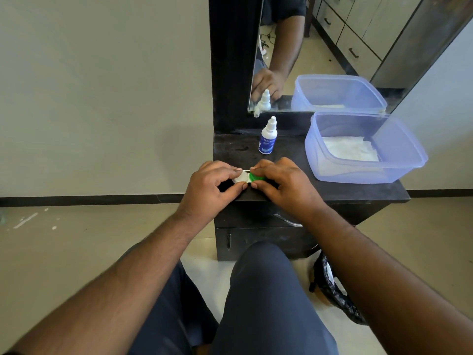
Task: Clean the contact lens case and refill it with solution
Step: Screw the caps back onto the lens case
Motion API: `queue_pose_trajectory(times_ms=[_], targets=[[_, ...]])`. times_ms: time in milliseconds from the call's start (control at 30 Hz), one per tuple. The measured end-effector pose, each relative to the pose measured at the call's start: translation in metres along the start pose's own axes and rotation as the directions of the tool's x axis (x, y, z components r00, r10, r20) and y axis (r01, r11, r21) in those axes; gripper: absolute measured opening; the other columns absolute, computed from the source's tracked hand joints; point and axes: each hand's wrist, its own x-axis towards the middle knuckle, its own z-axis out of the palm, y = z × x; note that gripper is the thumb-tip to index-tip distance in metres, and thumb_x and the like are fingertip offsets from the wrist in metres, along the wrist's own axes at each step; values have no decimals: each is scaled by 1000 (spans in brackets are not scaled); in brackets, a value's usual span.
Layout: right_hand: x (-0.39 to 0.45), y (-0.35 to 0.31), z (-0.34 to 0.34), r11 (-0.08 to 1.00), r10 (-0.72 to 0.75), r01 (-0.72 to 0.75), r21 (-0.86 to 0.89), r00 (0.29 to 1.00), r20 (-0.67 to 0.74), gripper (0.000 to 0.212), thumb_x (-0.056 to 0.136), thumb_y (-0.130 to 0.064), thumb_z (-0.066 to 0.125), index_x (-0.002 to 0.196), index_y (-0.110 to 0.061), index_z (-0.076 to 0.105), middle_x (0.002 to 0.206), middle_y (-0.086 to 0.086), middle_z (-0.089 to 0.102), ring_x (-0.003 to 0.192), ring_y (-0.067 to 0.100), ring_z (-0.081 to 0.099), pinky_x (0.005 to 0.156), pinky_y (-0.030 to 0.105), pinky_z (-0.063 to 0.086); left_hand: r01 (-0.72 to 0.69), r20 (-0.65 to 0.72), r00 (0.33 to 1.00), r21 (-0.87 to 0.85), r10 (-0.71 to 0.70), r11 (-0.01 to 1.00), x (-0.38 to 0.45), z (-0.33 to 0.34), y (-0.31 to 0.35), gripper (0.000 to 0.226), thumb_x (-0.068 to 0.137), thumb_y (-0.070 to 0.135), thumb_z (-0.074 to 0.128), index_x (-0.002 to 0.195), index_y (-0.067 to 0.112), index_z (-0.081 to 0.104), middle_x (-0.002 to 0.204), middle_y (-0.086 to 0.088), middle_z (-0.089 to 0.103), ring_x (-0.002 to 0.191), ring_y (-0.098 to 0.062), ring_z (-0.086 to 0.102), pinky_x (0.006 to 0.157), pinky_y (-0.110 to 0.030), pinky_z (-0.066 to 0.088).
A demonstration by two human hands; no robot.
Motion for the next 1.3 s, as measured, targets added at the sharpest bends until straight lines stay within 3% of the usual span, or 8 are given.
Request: queue_pose_trajectory(times_ms=[233, 433, 600, 833, 1033, 1133, 1300], targets=[[-2, 4, -1, 994, 37, -40, 107, 999, 26, 27, 88, -13, 66, 115, -15, 67, 117, -4, 65, 96, 17, 52, 86, 36, 49, 8, 21, 1000, 15, -8, 1000, 0, -1, 1, 27, 75, 16, 81, 99, 5, 75, 98, -7, 73, 90, -16, 65, 79, -21, 50], [-3, 12, -4, 986, -10, -1, 168, 998, 65, 33, 86, -6, 67, 118, -16, 66, 124, -5, 63, 110, 16, 53, 96, 34, 47, 5, 15, 1000, -3, -5, 1000, 0, -1, 3, 28, 74, 14, 82, 99, 4, 75, 96, -7, 73, 90, -16, 65, 79, -25, 52], [0, 14, -7, 975, 24, -29, 218, 999, 24, 32, 81, -12, 74, 113, -16, 69, 116, -2, 67, 111, 15, 57, 94, 36, 50, 14, 7, 1000, -16, -14, 1000, 0, 1, 0, 27, 75, 17, 80, 98, 4, 76, 96, -6, 72, 89, -18, 66, 77, -34, 54], [7, 5, -5, 973, 121, -123, 196, 992, 22, 35, 76, -24, 79, 110, -17, 70, 101, -10, 62, 97, 8, 59, 84, 16, 45, 12, 11, 1000, -27, -11, 1000, 0, 2, -2, 26, 75, 18, 79, 96, 5, 76, 95, -5, 72, 88, -19, 66, 76, -37, 55], [2, 11, -9, 949, 126, -145, 281, 988, 87, 46, 78, -20, 78, 121, -24, 63, 118, -6, 62, 104, 6, 59, 90, 17, 48, 15, 19, 1000, -15, -15, 1000, 0, 1, -2, 26, 75, 18, 80, 98, 6, 76, 96, -4, 72, 89, -16, 64, 77, -33, 53], [4, 14, -12, 925, 150, -192, 327, 977, 151, 48, 83, -14, 73, 124, -35, 58, 124, -5, 61, 108, 8, 59, 95, 24, 48, 18, 25, 1000, -18, -18, 1000, 0, 1, -2, 25, 75, 17, 81, 97, 6, 76, 96, -4, 72, 89, -17, 65, 77, -34, 54], [7, 9, -8, 951, 160, -176, 254, 984, 81, 36, 77, -22, 78, 112, -18, 69, 106, -3, 65, 95, 8, 60, 83, 17, 49, 12, 16, 1000, -22, -12, 1000, 0, 1, -1, 25, 74, 16, 81, 96, 5, 76, 95, -5, 72, 88, -17, 65, 76, -34, 54]])
